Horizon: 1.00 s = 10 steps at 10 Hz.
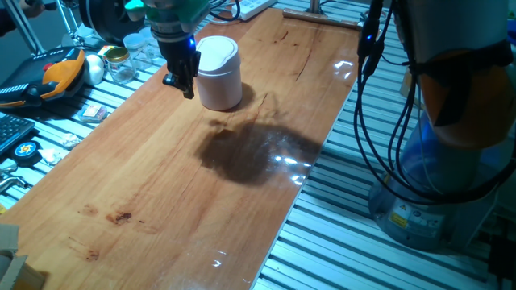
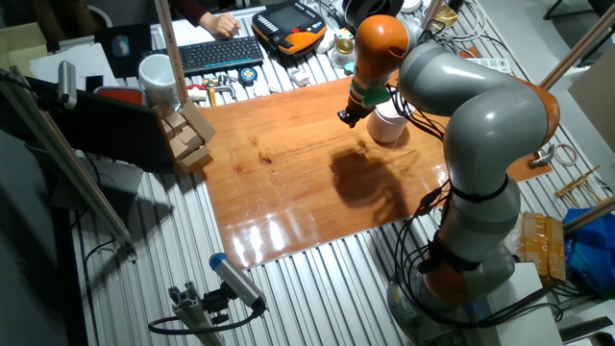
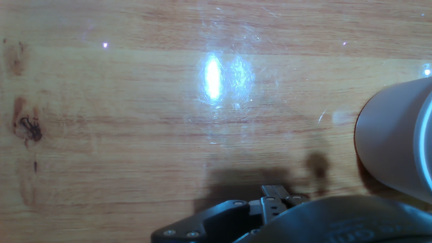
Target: Put the garbage in the trash can
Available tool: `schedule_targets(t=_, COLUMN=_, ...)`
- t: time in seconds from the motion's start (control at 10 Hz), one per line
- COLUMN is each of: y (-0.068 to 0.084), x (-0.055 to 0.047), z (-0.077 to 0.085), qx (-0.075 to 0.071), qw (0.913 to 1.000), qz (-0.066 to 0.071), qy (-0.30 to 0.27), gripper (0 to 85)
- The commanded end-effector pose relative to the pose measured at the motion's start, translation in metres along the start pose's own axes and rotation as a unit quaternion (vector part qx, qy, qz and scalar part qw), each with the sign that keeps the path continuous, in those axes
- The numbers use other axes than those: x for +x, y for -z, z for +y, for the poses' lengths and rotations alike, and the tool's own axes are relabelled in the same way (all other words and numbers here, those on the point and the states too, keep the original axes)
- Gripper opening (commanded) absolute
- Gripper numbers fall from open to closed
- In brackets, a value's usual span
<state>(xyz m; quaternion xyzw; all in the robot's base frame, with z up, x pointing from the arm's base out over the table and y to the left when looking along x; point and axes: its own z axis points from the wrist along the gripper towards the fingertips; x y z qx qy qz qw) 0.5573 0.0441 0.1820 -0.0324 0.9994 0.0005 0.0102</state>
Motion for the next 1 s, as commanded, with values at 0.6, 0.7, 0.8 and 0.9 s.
schedule_targets(t=0.6, y=0.0002, x=-0.0001, z=-0.0003, qx=-0.001, qw=1.0000, qz=0.001, qy=0.001, gripper=0.0)
schedule_targets(t=0.7, y=0.0001, x=-0.0001, z=-0.0003, qx=-0.001, qw=1.0000, qz=0.001, qy=0.001, gripper=0.0)
schedule_targets(t=0.8, y=0.0001, x=-0.0001, z=-0.0003, qx=-0.001, qw=1.0000, qz=0.001, qy=0.001, gripper=0.0)
schedule_targets(t=0.9, y=0.0001, x=-0.0002, z=-0.0003, qx=-0.001, qw=1.0000, qz=0.001, qy=0.001, gripper=0.0)
